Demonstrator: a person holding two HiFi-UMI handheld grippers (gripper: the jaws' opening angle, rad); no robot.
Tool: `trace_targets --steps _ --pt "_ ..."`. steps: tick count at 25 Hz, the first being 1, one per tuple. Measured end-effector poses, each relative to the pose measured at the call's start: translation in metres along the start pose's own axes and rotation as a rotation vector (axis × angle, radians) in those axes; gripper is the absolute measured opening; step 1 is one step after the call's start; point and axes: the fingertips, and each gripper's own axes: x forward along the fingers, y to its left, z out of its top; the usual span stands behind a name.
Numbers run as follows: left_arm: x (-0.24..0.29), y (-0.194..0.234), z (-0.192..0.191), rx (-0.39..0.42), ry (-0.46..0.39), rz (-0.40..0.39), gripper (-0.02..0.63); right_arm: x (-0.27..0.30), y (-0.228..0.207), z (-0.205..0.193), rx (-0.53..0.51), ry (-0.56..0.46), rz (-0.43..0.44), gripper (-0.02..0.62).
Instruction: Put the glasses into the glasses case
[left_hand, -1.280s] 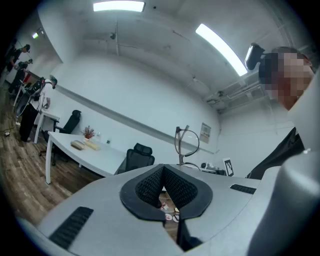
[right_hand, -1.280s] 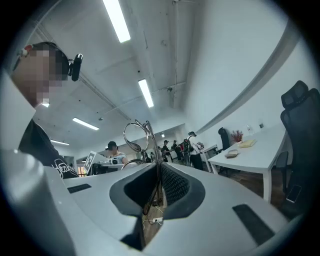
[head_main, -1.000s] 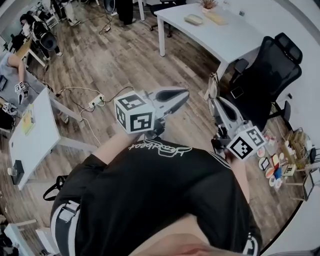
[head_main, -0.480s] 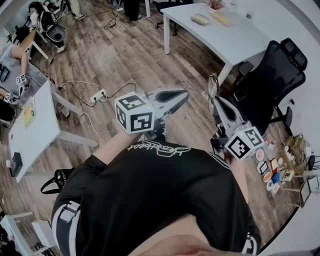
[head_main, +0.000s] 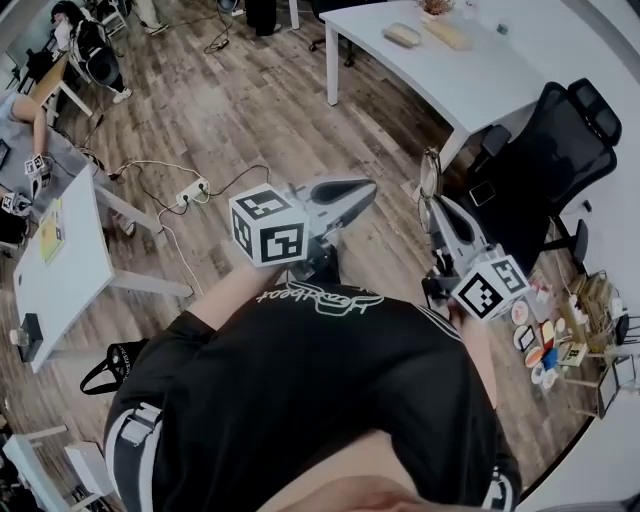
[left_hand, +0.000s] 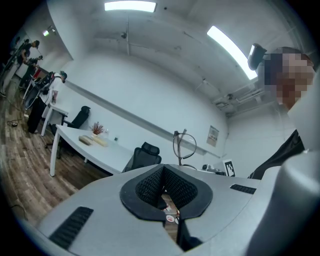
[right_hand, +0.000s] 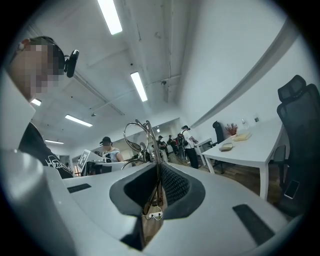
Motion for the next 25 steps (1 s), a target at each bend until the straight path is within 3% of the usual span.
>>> trace_targets --steps 12,25 --pt "0.06 0.11 0.035 -0.024 0.027 -0.027 0.006 0.09 -0.092 0.019 0.028 -0.008 -0.04 0.029" --pt "0.156 0.315 0.132 -0.043 0.087 -0.065 0.007 0.263 -0.238 0.072 0.074 -0.03 -0.123 0.029"
